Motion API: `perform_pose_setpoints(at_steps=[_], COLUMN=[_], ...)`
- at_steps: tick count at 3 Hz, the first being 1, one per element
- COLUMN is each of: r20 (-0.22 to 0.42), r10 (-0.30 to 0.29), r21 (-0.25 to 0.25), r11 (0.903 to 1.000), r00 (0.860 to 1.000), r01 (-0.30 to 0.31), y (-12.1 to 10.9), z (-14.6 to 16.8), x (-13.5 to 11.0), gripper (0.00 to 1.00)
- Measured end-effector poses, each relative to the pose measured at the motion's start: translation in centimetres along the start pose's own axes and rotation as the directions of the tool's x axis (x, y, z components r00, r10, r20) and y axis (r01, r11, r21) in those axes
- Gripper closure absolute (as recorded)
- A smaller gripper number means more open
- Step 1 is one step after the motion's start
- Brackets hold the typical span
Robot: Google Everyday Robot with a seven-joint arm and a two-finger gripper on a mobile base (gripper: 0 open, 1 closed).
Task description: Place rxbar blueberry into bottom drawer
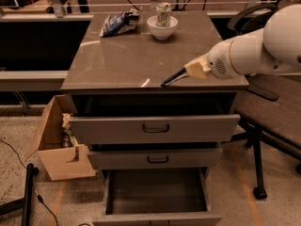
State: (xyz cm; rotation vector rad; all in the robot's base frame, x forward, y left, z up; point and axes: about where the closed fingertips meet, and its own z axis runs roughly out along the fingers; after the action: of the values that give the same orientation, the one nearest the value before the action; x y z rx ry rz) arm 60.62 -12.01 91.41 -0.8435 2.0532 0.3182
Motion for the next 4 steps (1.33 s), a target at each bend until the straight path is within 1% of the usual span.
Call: perform_pose_setpoints(at_steps=[1,2,3,4], r20=[-0.057,-0.097,-0.16,-0.162], r10=[0.032,0.049,0.045,0.044], r21=[-0.014,-0.035,-0.105,-0.107], r11=[0.9994,0.998,0.9925,0.9923], r00=[0.998,0.994,0.986,0.986], r01=[-0.032,-0.053,-0.062,-0.062], y=[2.9,3.9,5.9,5.9], z=[-4.5,-11.3,-12.7,-12.6], x=[3.3,6.0,7.7,7.8], gripper=[1.0,1.0,1.0,1.0])
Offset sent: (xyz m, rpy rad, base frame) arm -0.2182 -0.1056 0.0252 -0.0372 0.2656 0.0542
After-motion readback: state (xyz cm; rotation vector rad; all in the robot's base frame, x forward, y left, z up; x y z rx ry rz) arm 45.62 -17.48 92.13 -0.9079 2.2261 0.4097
